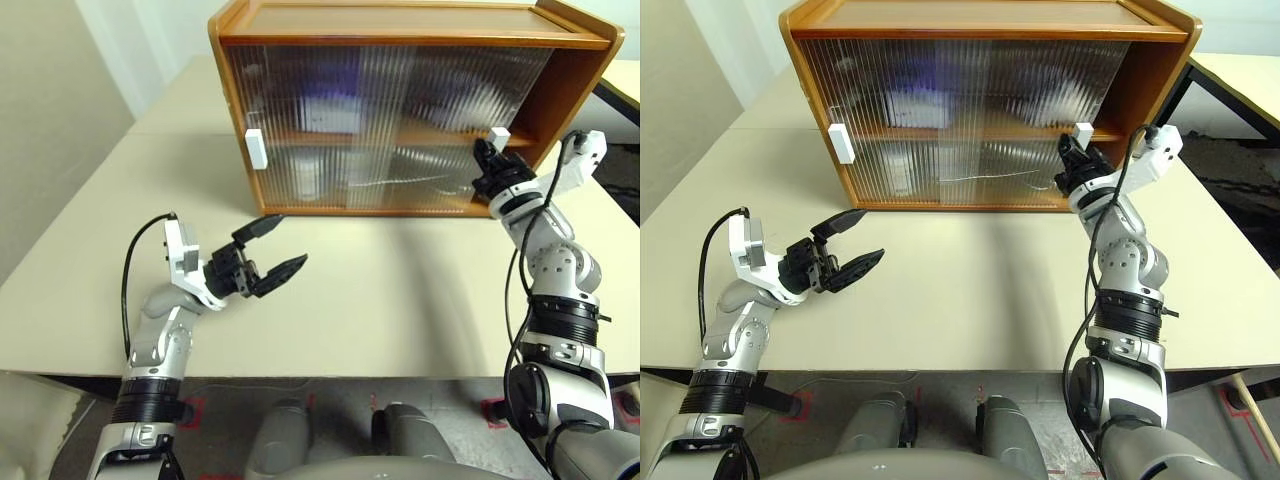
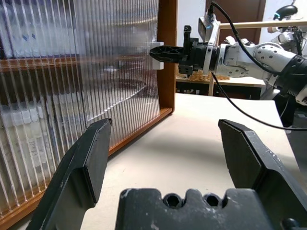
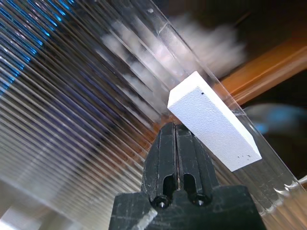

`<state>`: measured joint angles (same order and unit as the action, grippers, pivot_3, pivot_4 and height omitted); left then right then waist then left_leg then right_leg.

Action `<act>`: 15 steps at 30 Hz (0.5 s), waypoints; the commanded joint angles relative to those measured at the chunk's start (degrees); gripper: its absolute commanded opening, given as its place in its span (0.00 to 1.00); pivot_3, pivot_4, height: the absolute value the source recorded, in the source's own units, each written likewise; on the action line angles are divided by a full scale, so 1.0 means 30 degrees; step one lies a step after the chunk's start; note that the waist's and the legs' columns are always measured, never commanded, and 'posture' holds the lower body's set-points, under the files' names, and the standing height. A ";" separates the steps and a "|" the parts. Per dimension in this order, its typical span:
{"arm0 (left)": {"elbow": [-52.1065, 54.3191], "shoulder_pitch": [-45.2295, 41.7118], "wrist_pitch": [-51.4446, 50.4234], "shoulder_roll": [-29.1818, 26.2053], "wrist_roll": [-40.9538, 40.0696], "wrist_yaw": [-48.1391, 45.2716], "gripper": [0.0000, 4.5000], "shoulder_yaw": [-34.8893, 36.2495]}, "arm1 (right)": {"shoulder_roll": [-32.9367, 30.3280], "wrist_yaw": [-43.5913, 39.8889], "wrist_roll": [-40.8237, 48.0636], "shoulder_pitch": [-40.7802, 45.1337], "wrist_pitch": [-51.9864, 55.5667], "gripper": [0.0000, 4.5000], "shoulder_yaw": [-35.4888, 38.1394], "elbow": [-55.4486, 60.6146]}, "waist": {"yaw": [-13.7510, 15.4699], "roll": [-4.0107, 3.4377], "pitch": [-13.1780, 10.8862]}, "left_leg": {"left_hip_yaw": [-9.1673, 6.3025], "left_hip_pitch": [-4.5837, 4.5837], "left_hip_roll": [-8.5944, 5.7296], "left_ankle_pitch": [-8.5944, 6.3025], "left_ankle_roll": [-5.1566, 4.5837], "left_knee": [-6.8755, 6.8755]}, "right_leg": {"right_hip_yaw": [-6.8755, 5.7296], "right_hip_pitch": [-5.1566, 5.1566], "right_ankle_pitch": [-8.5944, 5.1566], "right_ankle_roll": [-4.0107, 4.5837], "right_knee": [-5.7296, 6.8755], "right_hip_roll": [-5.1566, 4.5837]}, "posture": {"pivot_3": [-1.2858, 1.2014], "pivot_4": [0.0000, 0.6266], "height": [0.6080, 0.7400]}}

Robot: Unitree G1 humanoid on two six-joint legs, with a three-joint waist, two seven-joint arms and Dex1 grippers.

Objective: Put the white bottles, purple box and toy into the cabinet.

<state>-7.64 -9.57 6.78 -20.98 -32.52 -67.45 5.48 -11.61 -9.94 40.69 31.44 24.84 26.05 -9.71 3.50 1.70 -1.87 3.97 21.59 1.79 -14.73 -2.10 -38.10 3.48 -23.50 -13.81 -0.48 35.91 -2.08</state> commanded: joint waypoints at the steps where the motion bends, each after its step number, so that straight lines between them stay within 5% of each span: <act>1: -0.0205 -0.0207 0.0101 0.0022 0.0225 -0.0246 1.00 -0.0235 | -0.0383 0.0192 -0.0436 -0.0267 -0.1048 0.00 0.0673 -0.0825 | -0.0073 0.0000 0.0000 | -0.0003 0.0000 0.0002 0.0000 0.0000 0.0002 | 0.0000 0.0000 -0.0002 0.0004 0.0000 0.0005 | 0.58 0.00 1.00; 15: -0.0116 -0.0157 0.0033 0.0140 0.0236 -0.0292 1.00 -0.0322 | -0.1355 0.0570 -0.1107 -0.0260 -0.2646 0.00 0.1375 -0.1879 | -0.0348 0.0000 0.0000 | -0.0015 0.0003 -0.0011 0.0000 0.0000 0.0006 | 0.0008 0.0016 -0.0011 0.0000 -0.0007 -0.0002 | 0.58 0.00 1.00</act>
<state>-7.68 -10.14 6.78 -20.59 -32.49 -67.97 5.09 -14.91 -9.34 38.11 30.80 18.30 28.85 -13.71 2.46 1.71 -1.87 3.91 21.60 1.75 -14.73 -2.10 -38.09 3.49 -23.45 -13.84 -0.48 35.89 -2.09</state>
